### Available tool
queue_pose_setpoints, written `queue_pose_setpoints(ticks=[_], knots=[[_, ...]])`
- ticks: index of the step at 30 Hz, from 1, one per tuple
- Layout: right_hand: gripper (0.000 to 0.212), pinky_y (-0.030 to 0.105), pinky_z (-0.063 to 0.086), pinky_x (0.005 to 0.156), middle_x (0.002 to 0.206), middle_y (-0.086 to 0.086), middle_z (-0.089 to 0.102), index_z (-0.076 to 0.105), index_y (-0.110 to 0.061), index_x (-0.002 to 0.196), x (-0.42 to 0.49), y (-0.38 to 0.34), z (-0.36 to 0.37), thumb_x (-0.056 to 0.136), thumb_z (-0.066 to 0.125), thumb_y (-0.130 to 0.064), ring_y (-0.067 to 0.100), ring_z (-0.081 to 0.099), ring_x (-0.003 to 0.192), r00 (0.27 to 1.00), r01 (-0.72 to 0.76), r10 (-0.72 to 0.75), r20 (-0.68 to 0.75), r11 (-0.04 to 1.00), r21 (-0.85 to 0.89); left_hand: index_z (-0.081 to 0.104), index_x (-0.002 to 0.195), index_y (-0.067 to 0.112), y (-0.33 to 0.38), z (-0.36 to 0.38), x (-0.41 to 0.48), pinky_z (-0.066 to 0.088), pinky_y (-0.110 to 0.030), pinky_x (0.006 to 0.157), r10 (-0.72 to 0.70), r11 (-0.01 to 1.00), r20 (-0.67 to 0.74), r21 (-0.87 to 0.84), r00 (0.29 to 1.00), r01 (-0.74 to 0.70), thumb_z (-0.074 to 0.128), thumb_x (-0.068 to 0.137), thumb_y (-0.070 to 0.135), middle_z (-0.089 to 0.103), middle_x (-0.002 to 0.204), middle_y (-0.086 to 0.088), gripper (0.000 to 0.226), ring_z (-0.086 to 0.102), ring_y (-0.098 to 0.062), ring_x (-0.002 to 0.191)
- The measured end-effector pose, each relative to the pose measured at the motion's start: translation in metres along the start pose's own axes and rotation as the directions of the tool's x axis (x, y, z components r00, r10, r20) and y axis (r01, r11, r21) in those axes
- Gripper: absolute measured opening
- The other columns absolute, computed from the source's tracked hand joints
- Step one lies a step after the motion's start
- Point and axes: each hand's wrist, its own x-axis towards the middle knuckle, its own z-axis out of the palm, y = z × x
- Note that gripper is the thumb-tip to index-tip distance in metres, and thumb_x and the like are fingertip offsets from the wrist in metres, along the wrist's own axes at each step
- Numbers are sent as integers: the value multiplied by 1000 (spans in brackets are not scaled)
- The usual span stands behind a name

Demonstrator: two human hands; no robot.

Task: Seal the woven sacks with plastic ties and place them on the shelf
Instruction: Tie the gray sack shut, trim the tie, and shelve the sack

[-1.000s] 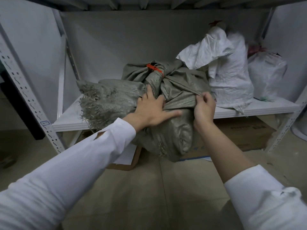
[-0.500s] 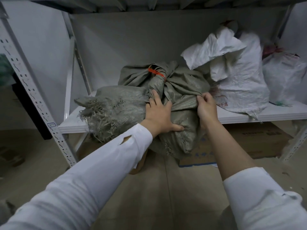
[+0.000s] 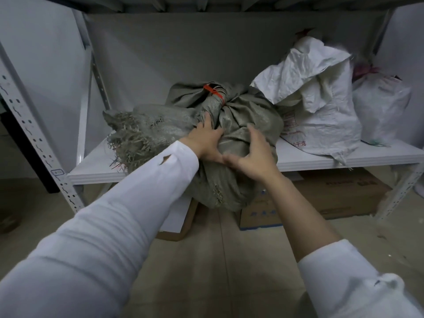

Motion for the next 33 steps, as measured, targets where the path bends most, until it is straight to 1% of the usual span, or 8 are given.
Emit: queue_pose_setpoints(ticks=[2, 5, 8, 11, 14, 17, 21, 33], knots=[[108, 51, 23, 114, 161, 10, -3, 11, -40, 151, -11, -7, 4, 67, 78, -56, 33, -1, 147, 979, 83, -44, 197, 977, -194, 21, 150, 32, -10, -3, -10, 19, -49, 119, 65, 997, 81, -56, 995, -60, 75, 62, 68, -22, 157, -18, 110, 4, -42, 146], [98, 51, 35, 107, 159, 13, -5, 21, -36, 149, -20, -8, 14, 71, 81, -43, 43, 1, 143, 951, 199, -33, 306, 823, -531, 23, 149, 31, -30, -9, -21, 27, -48, 116, 116, 993, 103, -29, 988, -113, 81, 50, 68, -19, 159, -6, 120, 12, -36, 146], [93, 50, 42, 100, 154, 11, 8, 30, -33, 144, -21, -3, 21, 69, 84, -41, 42, 11, 138, 961, 174, -21, 275, 819, -547, 9, 151, 31, -48, -10, -23, 39, -50, 107, 66, 990, -29, 130, 997, -62, 89, 53, 45, -19, 159, -8, 127, 20, -38, 143], [87, 49, 45, 97, 148, 11, 14, 33, -31, 141, -21, -2, 24, 70, 82, -41, 41, 13, 135, 976, 153, -41, 215, 832, -534, -7, 152, 30, -57, -10, -27, 47, -50, 94, -124, 961, -207, 218, 970, 169, 87, 62, 38, -11, 157, -21, 130, 32, -43, 133], [80, 47, 46, 95, 144, 11, 15, 35, -28, 136, -20, -1, 27, 71, 79, -37, 41, 16, 132, 984, 152, -74, 163, 829, -538, -16, 152, 21, -61, -6, -31, 48, -46, 87, -275, 938, -174, 168, 945, 304, 84, 67, 32, 34, 144, -25, 132, 50, -40, 119], [80, 47, 46, 96, 143, 10, 15, 37, -29, 135, -16, 1, 26, 69, 82, -37, 39, 19, 132, 987, 135, -67, 148, 844, -519, 4, 152, 7, -58, -4, -29, 47, -43, 85, -303, 943, -164, 92, 939, 321, 70, 81, 20, 55, 127, -19, 98, 58, -36, 110], [92, 50, 39, 104, 152, 12, 5, 33, -33, 139, -7, 5, 25, 65, 87, -38, 42, 16, 137, 988, 37, 31, 149, 901, -431, 59, 113, 5, -38, -19, -23, 48, -40, 82, -236, 964, -238, 61, 942, 257, 58, 87, 15, 60, 118, -17, 28, 60, -36, 107], [105, 45, 43, 98, 132, 13, 26, 35, -30, 136, 2, 13, 24, 49, 87, -55, 40, 33, 122, 997, 36, -3, 80, 914, -405, 54, 101, 6, 60, -80, 5, 32, -38, 63, 173, 983, -620, 158, 765, -94, 49, 81, -3, 57, 115, -14, 23, 58, -40, 97]])
